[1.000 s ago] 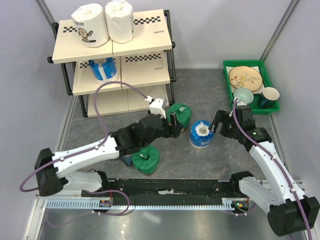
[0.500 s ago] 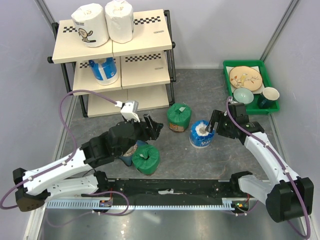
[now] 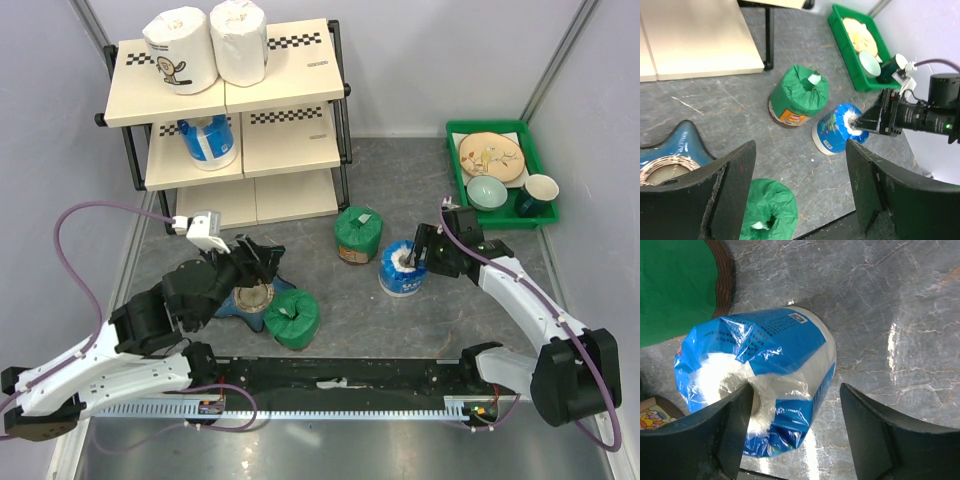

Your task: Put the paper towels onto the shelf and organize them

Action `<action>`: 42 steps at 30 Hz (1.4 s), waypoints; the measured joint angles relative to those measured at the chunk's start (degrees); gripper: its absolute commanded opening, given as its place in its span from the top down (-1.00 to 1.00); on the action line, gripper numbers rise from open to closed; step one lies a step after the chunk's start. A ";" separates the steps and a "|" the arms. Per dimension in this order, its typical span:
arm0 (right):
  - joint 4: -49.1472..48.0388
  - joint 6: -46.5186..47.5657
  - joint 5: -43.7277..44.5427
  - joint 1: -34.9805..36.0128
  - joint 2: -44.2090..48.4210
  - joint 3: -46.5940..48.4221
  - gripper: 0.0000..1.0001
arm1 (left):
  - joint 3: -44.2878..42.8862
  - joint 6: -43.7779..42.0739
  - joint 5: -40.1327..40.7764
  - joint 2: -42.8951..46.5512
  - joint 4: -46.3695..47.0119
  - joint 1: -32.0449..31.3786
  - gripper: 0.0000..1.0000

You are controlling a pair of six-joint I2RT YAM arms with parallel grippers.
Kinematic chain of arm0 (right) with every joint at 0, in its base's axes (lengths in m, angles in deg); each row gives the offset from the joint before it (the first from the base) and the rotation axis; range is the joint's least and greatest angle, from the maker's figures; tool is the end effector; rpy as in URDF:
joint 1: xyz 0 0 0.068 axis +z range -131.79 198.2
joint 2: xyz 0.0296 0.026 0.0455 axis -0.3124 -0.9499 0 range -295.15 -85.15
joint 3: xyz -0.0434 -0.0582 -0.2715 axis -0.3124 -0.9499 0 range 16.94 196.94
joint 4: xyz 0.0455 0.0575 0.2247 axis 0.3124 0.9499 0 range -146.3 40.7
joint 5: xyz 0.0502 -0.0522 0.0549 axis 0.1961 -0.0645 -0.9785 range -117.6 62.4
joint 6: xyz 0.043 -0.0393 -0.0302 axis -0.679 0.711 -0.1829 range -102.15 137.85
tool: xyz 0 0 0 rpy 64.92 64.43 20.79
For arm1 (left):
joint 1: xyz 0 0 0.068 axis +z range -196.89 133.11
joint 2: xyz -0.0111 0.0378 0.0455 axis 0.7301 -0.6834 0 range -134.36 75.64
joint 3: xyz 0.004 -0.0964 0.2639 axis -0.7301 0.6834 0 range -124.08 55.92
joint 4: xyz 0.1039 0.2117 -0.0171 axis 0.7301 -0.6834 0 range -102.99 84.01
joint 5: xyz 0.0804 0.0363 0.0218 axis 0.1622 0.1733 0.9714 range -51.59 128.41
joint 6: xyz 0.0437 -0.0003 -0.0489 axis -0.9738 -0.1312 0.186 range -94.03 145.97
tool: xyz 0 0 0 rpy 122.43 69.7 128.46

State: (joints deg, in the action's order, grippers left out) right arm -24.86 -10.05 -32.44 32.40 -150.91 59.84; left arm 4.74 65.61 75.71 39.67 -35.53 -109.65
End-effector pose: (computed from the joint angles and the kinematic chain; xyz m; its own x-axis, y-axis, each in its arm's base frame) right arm 0.1981 0.0547 0.2307 -0.8324 0.2703 -0.4837 0.1102 0.9363 0.3336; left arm 0.0762 -0.0796 0.3601 -0.3670 -0.3958 -0.8418 0.2654 0.8228 -0.5026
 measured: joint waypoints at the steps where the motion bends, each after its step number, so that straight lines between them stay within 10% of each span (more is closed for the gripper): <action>1: -0.33 -0.15 0.28 0.39 -0.50 0.00 -0.37 | -0.02 0.02 0.37 0.76 -0.83 0.00 -0.59; 14: -2.12 -0.87 3.41 3.23 -0.85 0.28 0.44 | -1.66 1.09 5.31 8.90 -8.98 0.00 -0.51; 26: -2.01 -2.34 -1.60 3.39 6.91 9.38 0.49 | -8.81 -0.92 15.02 9.31 -14.53 0.00 -0.50; 42: -5.70 -3.98 -0.46 19.19 -9.01 34.25 0.49 | -10.14 -5.44 24.37 8.00 -20.57 0.00 -0.53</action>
State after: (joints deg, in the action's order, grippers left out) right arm -30.56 -14.03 -32.90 51.59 -159.91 94.09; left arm -5.40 60.17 100.08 47.67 -56.09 -109.65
